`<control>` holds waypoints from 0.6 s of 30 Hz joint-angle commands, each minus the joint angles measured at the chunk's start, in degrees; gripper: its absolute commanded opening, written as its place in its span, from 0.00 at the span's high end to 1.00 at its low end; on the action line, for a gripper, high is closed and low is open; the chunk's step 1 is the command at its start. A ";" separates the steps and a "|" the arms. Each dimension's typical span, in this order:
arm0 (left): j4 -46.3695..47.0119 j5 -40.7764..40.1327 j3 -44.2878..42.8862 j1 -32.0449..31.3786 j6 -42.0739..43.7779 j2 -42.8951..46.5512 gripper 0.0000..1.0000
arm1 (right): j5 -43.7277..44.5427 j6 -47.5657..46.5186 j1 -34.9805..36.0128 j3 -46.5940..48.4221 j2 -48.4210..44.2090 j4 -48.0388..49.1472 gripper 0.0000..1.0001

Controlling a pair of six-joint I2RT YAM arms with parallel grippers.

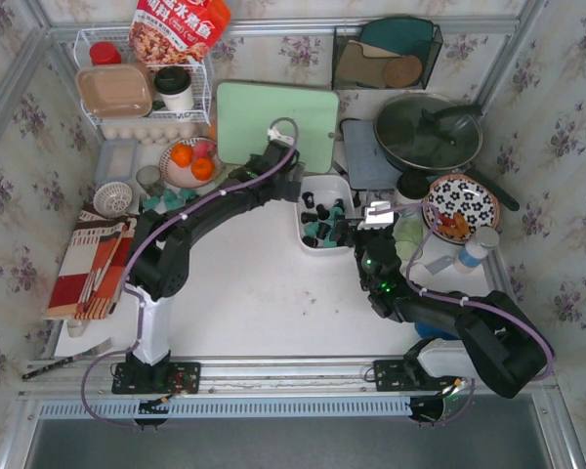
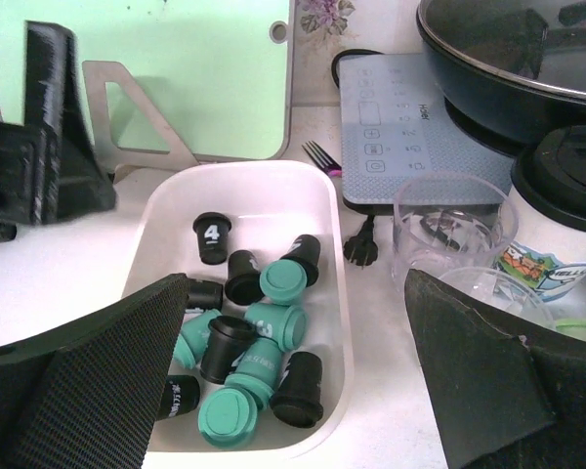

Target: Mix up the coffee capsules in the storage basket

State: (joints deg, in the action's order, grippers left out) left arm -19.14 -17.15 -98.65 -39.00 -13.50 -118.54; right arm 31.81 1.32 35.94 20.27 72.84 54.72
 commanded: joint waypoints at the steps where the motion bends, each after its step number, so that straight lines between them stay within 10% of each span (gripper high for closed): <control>1: -1.15 -4.30 0.34 4.04 -4.22 -0.14 0.09 | -0.77 0.64 0.01 0.54 0.64 1.36 0.00; 18: -11.24 -7.43 -23.12 12.95 -7.18 -21.45 0.19 | -3.10 0.61 0.00 1.25 2.65 0.95 0.00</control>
State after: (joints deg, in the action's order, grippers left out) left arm -27.53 -23.27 -119.39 -26.89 -20.53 -138.37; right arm 29.39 1.56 35.94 21.02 75.16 54.46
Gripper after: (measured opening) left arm 0.812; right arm 0.997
